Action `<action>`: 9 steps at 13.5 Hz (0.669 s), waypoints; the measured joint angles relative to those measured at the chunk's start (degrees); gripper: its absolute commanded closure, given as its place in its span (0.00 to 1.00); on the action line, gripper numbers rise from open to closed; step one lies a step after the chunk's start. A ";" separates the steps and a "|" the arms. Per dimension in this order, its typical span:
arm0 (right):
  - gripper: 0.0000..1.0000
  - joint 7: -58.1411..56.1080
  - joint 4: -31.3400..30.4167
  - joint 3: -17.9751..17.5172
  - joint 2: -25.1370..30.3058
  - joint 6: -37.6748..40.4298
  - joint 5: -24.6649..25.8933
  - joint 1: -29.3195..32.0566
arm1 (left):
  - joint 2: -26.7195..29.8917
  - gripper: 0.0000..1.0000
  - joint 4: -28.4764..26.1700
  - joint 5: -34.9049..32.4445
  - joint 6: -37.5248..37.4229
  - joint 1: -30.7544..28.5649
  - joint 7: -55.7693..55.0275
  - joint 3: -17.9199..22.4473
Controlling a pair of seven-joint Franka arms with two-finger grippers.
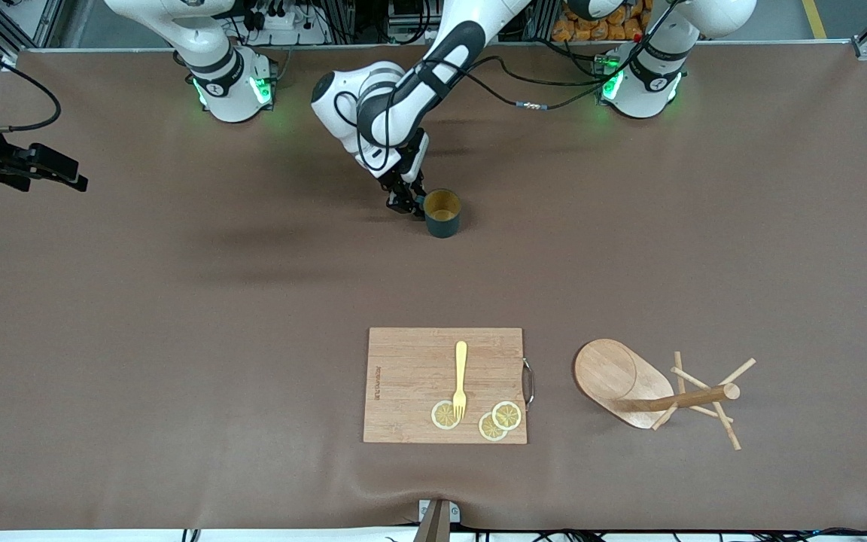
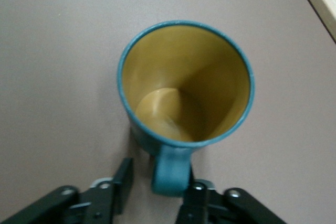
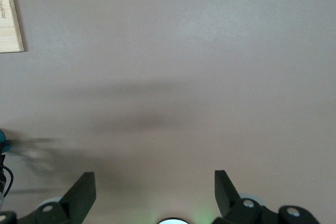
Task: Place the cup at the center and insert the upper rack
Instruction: 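Lower the left gripper and grasp the mug by its handle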
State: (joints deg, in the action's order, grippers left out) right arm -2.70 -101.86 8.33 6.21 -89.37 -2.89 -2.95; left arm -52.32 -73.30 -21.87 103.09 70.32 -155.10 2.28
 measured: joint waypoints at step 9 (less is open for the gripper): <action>0.00 -0.03 0.02 0.00 0.07 -0.04 0.00 -0.39 | 1.29 1.00 2.69 4.09 0.21 -2.77 1.59 0.20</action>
State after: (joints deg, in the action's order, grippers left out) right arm -2.73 -101.84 8.33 6.28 -89.41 -2.89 -3.35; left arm -51.03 -70.61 -17.78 103.30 67.56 -153.52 2.48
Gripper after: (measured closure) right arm 0.000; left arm 0.789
